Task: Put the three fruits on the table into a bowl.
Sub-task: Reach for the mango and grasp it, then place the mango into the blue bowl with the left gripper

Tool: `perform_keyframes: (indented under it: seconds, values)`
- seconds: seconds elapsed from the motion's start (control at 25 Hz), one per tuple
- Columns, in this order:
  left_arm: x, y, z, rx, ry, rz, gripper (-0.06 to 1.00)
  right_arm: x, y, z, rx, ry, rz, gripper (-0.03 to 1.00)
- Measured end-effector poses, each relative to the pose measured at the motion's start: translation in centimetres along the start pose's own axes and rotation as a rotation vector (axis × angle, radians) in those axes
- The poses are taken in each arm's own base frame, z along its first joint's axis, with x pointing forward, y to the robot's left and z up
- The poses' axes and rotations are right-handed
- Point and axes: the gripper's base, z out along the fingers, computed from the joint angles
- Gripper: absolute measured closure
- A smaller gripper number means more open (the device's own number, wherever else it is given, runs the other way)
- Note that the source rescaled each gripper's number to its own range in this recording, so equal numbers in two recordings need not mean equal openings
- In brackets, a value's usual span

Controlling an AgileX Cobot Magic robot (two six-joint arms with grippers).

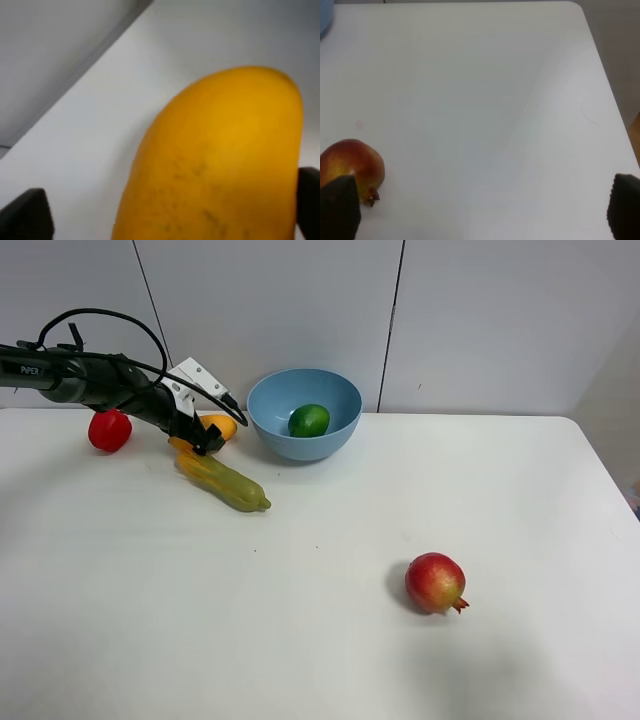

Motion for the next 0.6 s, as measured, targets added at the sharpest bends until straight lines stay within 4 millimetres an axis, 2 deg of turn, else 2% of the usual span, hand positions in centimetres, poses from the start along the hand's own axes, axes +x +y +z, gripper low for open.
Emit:
perform_keyframes:
  seconds: [0.08,0.32,0.4,0.52,0.6]
  values:
    - [0.0,0.0,0.0,0.004,-0.001,-0.014,0.89,0.0,0.0,0.0,0.000,0.000,0.000,-0.03]
    - [-0.1,-0.2,0.0,0.017,0.000,-0.020,0.86,0.0,0.0,0.0,0.000,0.000,0.000,-0.03]
    - [-0.5,-0.3,-0.6,0.042,0.000,-0.021,0.86,0.0,0.0,0.0,0.000,0.000,0.000,-0.03]
    - [-3.4,0.0,-4.6,0.069,-0.054,-0.027,0.86,0.0,0.0,0.0,0.000,0.000,0.000,-0.03]
    - [-6.0,0.3,-8.6,0.078,-0.115,-0.067,0.86,0.0,0.0,0.0,0.000,0.000,0.000,-0.03]
